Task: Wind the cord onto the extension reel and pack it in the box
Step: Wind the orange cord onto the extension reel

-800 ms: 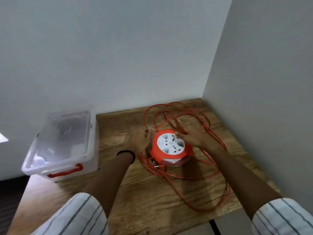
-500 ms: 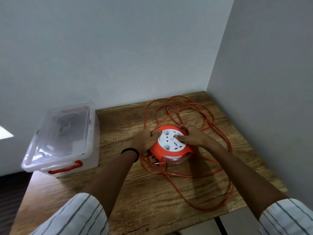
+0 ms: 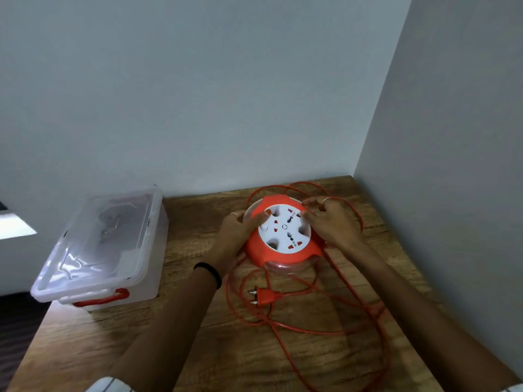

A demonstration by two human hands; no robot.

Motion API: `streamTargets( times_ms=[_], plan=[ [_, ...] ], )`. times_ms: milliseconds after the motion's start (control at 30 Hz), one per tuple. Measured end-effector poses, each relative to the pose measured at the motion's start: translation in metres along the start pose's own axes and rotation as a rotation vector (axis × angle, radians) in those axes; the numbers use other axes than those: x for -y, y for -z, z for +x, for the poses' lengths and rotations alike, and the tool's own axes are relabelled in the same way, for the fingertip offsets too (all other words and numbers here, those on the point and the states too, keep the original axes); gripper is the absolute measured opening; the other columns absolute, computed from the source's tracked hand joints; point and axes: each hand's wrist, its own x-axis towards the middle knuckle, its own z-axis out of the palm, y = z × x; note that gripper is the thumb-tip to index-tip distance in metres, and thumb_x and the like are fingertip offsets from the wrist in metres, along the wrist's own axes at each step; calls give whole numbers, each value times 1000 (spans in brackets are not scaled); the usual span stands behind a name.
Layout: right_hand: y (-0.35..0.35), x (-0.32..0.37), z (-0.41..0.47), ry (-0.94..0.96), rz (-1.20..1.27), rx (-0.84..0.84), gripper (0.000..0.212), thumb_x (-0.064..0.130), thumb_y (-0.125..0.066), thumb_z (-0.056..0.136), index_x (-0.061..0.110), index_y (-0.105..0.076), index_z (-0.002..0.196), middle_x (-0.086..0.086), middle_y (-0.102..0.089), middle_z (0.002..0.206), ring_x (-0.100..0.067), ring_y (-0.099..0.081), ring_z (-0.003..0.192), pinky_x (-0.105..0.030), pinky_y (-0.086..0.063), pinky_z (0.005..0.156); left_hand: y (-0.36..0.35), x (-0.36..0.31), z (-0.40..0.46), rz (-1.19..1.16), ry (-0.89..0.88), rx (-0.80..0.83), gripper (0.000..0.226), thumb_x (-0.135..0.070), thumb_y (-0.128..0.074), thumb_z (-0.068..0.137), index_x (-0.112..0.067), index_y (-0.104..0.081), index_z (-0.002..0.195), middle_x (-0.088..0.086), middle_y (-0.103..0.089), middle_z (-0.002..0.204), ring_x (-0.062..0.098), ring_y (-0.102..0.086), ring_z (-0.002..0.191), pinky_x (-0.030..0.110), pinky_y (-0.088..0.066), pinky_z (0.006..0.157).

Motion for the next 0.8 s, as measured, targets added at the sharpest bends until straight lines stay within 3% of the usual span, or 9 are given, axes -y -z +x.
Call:
streamTargets(
  times_ms=[133, 233, 333, 500, 633, 800],
  plan=[
    [30, 28, 8, 333, -256, -148, 31, 28, -62, 87, 16, -65, 115, -2, -65, 116, -21, -58, 108, -27, -39, 90, 0, -31, -4, -258, -48, -13, 34, -19, -71, 83, 0, -66, 111, 18, -72, 103, 31, -70, 93, 40, -59, 76],
    [34, 55, -1, 437, -369, -102, 38, 37, -61, 89, 22, -58, 124, 0, -61, 119, -22, -54, 111, -26, -33, 82, -4, -49, -5, -338, -92, -4, 38, -17, -68, 86, -4, -56, 120, 13, -69, 114, 28, -68, 100, 40, -58, 77],
    [22, 67, -6, 469, -585, -95, 54, 44, -59, 88, 24, -48, 136, -6, -51, 130, -28, -46, 120, -39, -38, 93, -9, -57, -6, -380, -114, -7, 41, -15, -65, 88, -6, -49, 125, 12, -66, 120, 29, -68, 103, 42, -58, 79],
    [17, 73, 3, 483, -684, -61, 61, 41, -55, 91, 32, -30, 146, -5, -46, 140, -30, -41, 126, -41, -33, 98, -14, -57, -6, -422, -130, -44, 37, -13, -63, 90, -12, -48, 124, 12, -67, 118, 29, -69, 99, 44, -59, 77],
    [12, 71, 9, 535, -753, -80, 69, 34, -55, 90, 44, -18, 147, -7, -57, 133, -34, -45, 122, -42, -34, 97, -16, -55, -7, -411, -136, -33, 30, -17, -62, 90, -18, -54, 119, 9, -70, 114, 29, -69, 100, 47, -56, 84],
    [11, 75, 21, 572, -750, -14, 70, 21, -54, 88, 46, -23, 146, -11, -57, 125, -34, -42, 120, -40, -32, 95, -14, -57, -12, -428, -126, 52, 33, -21, -56, 93, -18, -55, 126, 11, -68, 120, 32, -65, 109, 49, -55, 85]
  ],
)
